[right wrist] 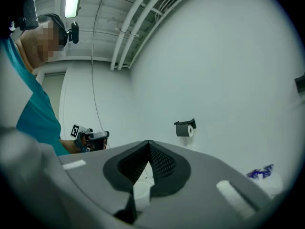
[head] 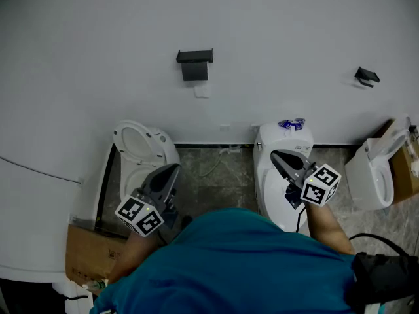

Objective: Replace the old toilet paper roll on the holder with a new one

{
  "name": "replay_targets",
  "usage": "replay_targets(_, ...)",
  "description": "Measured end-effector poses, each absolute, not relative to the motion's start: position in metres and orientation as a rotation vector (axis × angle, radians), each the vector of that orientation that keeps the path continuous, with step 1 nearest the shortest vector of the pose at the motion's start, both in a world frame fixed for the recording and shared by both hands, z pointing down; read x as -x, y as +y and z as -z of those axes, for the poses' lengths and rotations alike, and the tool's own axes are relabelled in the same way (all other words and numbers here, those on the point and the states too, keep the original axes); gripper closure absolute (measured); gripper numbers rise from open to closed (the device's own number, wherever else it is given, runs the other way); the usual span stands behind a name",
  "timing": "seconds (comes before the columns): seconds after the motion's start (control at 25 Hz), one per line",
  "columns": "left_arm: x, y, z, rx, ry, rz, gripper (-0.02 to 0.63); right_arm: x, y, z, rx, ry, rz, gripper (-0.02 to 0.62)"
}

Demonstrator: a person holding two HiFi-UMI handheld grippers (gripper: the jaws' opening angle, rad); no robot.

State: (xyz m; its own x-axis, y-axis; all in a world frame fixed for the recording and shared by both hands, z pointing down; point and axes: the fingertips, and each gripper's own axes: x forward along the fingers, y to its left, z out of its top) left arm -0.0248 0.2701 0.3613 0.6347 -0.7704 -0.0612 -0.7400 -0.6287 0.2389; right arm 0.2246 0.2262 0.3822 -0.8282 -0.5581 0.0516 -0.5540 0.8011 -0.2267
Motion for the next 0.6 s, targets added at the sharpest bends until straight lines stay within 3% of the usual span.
replay_targets(0.28,0.041,0.235,-0.366,-2.681,-1.186,0.231,0.594,-0.206,0.199,-0.383,0.958,2.964,0.365,0.592)
replay_targets(0.6,0.121,0.163,-0.361,-2.703,-1.129,0.273,0.594,-0.13,0.136,-0.37,1.028,2.947,0.321,0.592)
